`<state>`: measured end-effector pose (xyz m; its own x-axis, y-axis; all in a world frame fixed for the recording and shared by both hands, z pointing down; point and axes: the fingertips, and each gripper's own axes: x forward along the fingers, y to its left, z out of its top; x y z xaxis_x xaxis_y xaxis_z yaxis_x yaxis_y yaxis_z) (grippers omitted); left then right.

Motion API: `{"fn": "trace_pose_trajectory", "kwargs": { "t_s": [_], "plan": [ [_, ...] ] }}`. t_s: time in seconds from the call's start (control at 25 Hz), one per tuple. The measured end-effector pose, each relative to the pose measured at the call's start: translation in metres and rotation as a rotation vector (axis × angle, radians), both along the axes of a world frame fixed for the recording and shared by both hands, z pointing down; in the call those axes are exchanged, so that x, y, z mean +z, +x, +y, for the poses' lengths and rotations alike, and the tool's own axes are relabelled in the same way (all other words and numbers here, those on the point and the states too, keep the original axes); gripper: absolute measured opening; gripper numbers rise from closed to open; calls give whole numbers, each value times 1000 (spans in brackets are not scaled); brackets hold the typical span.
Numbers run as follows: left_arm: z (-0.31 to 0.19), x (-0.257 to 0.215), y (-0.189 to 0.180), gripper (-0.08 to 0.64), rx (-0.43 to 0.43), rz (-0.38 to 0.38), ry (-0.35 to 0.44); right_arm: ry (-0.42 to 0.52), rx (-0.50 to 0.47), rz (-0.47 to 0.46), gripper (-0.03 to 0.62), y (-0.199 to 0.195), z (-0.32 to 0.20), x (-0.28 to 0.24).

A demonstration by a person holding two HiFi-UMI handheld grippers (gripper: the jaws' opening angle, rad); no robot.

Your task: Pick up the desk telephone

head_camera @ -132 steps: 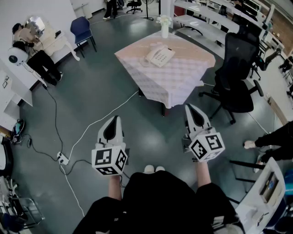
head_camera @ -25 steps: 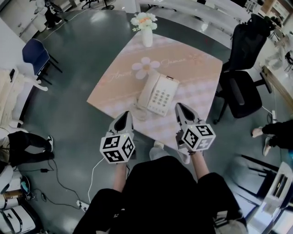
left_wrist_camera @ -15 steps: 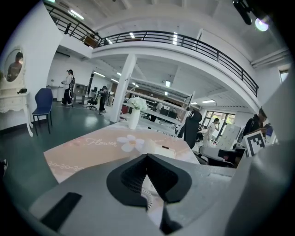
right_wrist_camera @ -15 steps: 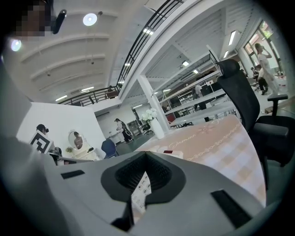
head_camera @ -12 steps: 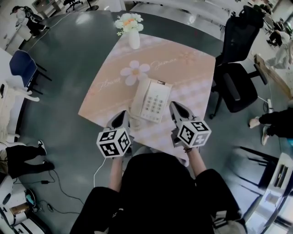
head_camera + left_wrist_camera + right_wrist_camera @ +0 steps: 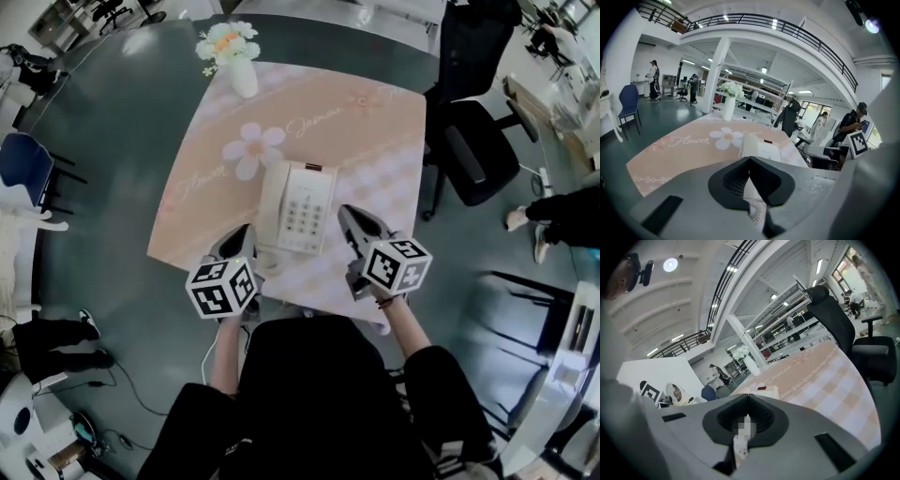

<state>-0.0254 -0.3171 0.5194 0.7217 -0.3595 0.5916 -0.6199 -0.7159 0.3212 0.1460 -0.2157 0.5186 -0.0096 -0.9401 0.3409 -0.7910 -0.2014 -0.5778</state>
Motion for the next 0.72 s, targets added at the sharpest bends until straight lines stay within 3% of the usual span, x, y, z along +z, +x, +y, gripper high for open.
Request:
{"fn": "trace_pose_trajectory", "kwargs": {
  "t_s": [0.28, 0.4, 0.72],
  "plan": [
    [-19, 13, 20, 16, 86, -14, -54, -17, 64, -111, 1, 8, -13, 21],
    [-26, 21, 26, 90, 103, -7, -97, -27, 93, -155, 83, 13, -23, 29],
    [-31, 48, 44, 215, 145, 21, -235, -77, 162, -285, 182, 19, -36, 62]
  ]
}}
